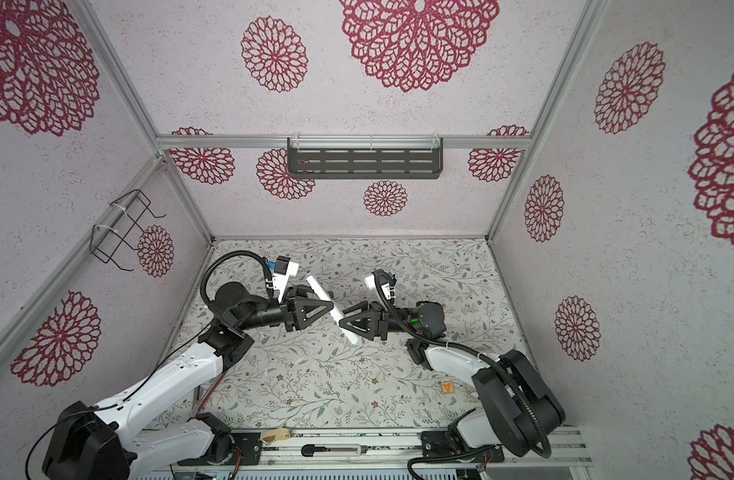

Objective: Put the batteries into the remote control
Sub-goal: 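Lower the remote face up onto the table and open both grippers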

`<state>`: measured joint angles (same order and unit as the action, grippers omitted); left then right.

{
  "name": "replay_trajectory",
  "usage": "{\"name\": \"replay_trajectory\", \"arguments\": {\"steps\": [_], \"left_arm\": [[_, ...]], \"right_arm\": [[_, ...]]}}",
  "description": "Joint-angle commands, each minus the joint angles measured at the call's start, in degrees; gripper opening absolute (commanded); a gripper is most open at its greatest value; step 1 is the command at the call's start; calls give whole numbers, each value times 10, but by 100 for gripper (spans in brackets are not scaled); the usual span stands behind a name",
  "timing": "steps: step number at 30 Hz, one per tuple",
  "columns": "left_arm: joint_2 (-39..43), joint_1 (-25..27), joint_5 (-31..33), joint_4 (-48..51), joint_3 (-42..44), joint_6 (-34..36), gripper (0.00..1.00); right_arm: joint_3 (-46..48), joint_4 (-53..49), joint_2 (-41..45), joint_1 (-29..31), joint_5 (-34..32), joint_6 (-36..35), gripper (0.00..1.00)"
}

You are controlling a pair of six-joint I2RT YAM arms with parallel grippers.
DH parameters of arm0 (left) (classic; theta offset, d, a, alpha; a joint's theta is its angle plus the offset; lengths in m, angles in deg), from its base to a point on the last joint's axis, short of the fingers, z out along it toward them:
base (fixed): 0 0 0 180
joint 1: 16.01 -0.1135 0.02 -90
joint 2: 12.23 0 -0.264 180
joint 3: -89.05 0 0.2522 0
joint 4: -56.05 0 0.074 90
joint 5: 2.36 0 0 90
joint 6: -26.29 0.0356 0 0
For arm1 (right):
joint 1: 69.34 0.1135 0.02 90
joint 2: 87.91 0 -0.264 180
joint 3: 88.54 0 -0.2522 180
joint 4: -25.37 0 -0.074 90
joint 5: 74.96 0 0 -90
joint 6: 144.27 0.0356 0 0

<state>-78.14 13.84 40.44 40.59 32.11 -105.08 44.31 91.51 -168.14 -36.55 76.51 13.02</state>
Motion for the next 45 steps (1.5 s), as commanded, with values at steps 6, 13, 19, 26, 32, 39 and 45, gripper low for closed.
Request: {"name": "replay_trajectory", "arguments": {"steps": [6,13,19,26,32,39,45], "left_arm": [[71,-21,73,143,4,73,3],[87,-27,135,324,-10,112,0],[65,-28,217,452,-18,114,0],[-60,-17,259,525,-44,98,0],[-197,23,327,598,-139,88,0],[-355,55,361,669,-267,54,0],[-449,81,408,727,-365,41,0]], "right_arm": [[-29,-283,35,3,-16,-205,74],[-88,-662,73,3,-149,-445,99],[-97,-809,94,4,-270,-542,99],[-75,-868,91,4,-407,-552,99],[-28,-868,132,13,-501,-545,99],[28,-867,207,20,-555,-537,99],[67,-856,274,27,-568,-525,99]]}}
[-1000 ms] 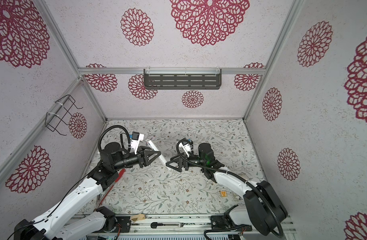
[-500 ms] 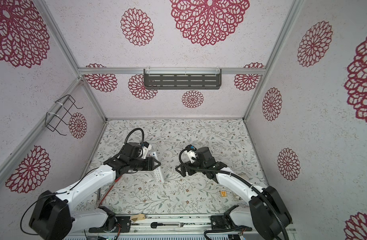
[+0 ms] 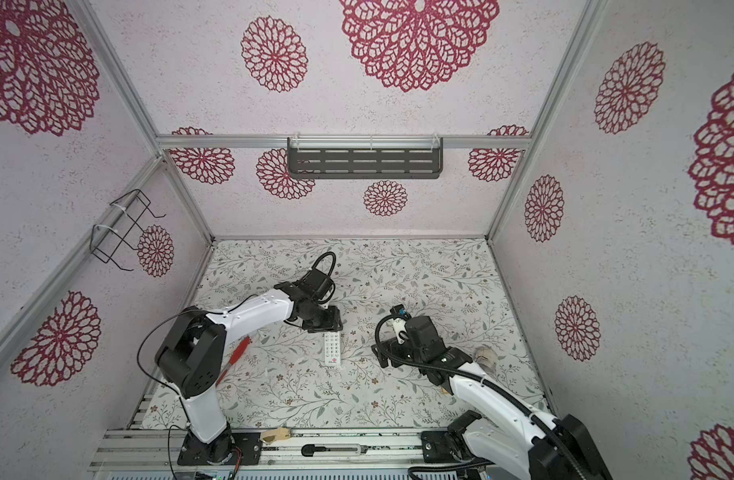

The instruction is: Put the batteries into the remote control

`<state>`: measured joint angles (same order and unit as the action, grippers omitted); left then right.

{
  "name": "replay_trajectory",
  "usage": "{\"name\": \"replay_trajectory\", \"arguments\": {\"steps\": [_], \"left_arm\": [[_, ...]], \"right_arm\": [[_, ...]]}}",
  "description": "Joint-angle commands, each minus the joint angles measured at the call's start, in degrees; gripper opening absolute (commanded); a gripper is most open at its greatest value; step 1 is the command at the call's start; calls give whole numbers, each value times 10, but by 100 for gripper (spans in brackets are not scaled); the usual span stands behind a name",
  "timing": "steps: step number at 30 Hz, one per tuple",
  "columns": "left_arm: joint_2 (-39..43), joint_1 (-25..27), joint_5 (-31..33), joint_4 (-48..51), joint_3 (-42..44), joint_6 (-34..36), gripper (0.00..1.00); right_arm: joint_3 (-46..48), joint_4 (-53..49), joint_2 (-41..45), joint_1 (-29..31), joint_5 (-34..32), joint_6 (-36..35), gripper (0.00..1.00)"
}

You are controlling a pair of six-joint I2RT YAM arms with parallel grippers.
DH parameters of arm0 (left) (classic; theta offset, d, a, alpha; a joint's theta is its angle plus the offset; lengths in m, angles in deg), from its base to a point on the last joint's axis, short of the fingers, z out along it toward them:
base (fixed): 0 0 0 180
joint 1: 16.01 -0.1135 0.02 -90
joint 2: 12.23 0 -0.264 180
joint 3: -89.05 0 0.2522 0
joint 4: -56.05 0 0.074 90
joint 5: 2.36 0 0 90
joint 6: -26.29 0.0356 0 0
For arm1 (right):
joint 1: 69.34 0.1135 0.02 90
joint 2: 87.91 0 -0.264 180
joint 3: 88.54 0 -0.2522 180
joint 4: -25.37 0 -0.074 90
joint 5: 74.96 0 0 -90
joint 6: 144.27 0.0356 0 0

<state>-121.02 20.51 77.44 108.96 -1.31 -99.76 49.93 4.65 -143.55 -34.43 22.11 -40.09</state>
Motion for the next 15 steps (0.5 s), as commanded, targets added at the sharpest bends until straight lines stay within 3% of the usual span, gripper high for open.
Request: {"name": "replay_trajectory", "arguments": {"steps": [1,4,10,15], "left_arm": [[-29,18,43,45,-40,-17,0],[-63,22,47,49,-62,-23,0],[-96,23,46,52,-88,-30,20],[-109,22,49,54,-99,-29,28]], "right_arm": [[17,16,37,6,-22,7,99],[32,20,59,8,-21,9,99],[45,20,67,9,-18,9,99],[44,18,71,9,-17,8,99]]}}
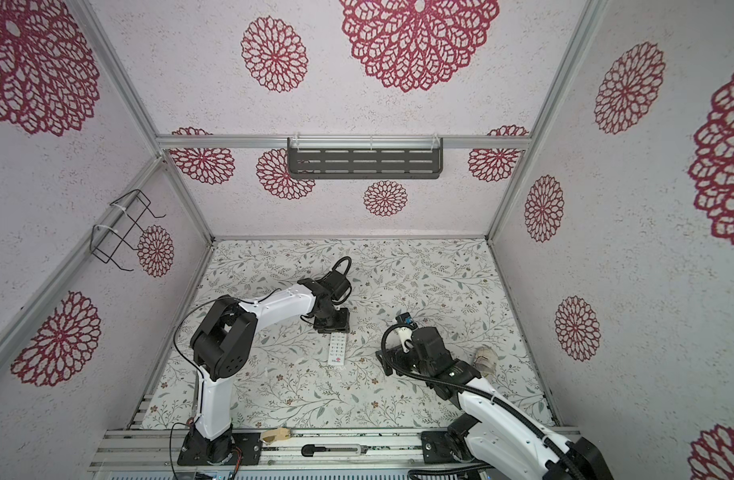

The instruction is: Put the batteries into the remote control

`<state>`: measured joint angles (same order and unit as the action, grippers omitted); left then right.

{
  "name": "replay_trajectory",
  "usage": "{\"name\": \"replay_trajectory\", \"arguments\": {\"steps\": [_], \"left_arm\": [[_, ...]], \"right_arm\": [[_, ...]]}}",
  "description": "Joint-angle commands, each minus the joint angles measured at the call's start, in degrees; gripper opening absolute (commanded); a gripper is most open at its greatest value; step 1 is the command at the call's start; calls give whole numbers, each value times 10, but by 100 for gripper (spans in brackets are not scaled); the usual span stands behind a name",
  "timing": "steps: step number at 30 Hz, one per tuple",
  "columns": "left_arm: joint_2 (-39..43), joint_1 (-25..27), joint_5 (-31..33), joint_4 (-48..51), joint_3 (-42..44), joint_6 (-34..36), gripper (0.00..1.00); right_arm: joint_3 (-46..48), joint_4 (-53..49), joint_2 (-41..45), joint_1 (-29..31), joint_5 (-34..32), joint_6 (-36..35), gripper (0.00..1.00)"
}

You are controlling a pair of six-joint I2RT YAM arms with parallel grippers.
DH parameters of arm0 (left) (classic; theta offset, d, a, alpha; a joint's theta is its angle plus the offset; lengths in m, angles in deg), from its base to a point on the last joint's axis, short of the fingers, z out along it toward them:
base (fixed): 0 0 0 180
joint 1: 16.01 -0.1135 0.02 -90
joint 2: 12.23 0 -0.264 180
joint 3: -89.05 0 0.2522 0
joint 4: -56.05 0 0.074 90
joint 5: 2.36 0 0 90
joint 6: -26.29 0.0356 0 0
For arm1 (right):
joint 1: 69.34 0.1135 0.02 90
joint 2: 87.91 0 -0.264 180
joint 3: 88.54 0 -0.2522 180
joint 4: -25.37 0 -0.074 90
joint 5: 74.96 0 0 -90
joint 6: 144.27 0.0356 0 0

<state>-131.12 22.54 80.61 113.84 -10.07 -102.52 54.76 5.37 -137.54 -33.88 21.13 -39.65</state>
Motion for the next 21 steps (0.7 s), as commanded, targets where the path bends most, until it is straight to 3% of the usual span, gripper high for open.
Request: {"name": "replay_trajectory", "arguments": {"steps": [1,11,16,21], "left_arm": [[-9,2,20,7,-12,-1,31],[42,-11,23,-5,3,23,73],[136,-42,12,-38,46,58,91],[255,-95,85,-88,119,115,100]], "right_arm": [[-6,9,12,4,-8,3,99],[-42,-30,-3,6,-19,-4,99],[-78,-72,-15,5,-72,-21,99],[-125,-80,-64,-17,-110,-48,99]]}}
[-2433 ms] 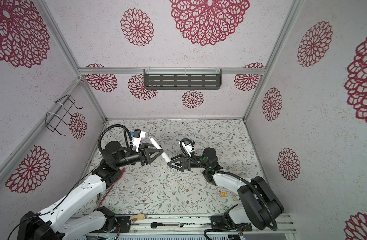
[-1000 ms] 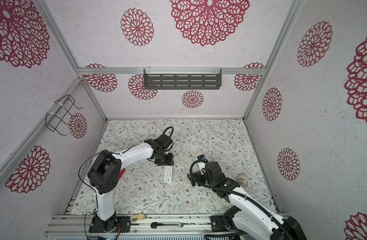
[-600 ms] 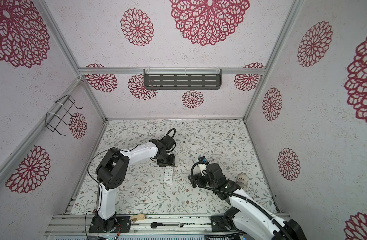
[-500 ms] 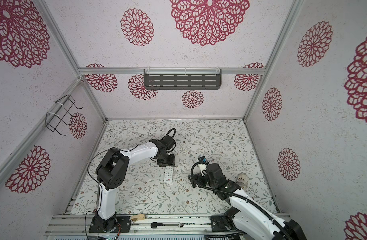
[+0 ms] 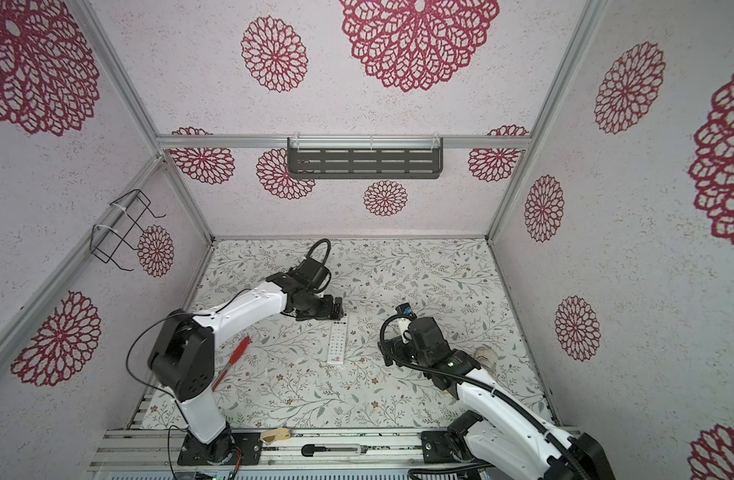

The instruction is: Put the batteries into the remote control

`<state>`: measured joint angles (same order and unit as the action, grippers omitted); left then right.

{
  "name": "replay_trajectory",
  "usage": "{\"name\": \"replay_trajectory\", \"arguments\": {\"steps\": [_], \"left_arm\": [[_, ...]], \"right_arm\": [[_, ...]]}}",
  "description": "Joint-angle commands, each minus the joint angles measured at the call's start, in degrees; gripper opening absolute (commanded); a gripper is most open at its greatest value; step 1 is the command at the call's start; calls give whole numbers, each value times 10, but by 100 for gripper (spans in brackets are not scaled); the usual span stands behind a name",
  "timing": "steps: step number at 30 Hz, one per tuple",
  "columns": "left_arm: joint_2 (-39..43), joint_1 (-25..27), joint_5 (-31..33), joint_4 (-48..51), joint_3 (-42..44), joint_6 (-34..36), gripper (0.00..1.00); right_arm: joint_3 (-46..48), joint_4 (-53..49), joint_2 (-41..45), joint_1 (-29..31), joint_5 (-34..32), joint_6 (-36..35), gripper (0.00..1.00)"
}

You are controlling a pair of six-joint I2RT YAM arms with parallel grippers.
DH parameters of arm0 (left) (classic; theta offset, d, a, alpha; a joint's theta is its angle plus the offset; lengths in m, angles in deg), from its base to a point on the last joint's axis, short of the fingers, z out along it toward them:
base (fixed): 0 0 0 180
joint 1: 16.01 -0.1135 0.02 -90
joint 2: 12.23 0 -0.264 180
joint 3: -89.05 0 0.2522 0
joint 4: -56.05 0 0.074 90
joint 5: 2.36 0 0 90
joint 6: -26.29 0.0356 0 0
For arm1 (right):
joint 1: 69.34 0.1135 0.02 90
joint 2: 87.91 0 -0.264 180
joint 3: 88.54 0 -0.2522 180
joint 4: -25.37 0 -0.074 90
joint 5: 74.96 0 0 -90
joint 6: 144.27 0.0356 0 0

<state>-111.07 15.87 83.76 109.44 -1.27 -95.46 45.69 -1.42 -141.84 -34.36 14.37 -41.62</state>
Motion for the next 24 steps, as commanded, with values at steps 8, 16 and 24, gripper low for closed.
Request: {"name": "replay_trajectory", "arguments": {"steps": [8,16,24], "left_arm": [[241,-80,391,-225,228,153,97],[380,-218,391,-438,443,177,97],[346,-262,385,-632,561,206,97]], "right_arm": [[-66,48,-90,-88,-30,-82,99],[5,204,-114,-176,-99,-152,99],[84,425,-189,-266,-91,-165,99]]}}
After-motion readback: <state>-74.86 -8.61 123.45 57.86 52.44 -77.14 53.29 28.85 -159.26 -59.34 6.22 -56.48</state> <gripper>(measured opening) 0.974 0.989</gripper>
